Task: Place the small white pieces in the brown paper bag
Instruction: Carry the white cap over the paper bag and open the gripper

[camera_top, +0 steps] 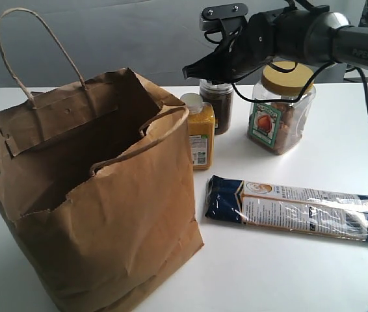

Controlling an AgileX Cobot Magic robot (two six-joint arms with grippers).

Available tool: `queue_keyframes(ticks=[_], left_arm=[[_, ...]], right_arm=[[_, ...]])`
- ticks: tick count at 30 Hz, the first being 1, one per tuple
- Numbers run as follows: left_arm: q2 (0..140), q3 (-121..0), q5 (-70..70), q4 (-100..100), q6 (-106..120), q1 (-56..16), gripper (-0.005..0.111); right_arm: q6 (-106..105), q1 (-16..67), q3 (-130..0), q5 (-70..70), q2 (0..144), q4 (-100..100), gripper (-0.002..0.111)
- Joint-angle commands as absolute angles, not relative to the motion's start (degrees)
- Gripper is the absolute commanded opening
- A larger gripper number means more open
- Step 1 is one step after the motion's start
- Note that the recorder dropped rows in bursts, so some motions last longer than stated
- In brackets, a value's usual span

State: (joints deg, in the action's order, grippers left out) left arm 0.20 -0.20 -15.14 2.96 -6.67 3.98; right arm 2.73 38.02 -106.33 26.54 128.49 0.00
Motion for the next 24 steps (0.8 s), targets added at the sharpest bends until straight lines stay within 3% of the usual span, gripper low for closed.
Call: queue_keyframes(ticks=[1, 12, 24], left_arm=[[0.0, 0.0, -15.0, 2.5, -6.9, 3.7, 0.000], [0.0, 0.0, -15.0, 2.5, -6.9, 3.7, 0.000], [0.0, 0.0, -15.0, 2.5, -6.9, 3.7, 0.000]], right_arm=[[2.3, 38.2, -106.8, 27.3, 127.7, 0.0, 0.012], [2.7, 38.9, -105.3, 34.5, 118.8, -0.8, 0.012], [6.4, 44.7, -80.3, 23.0, 94.0, -2.9, 0.012]])
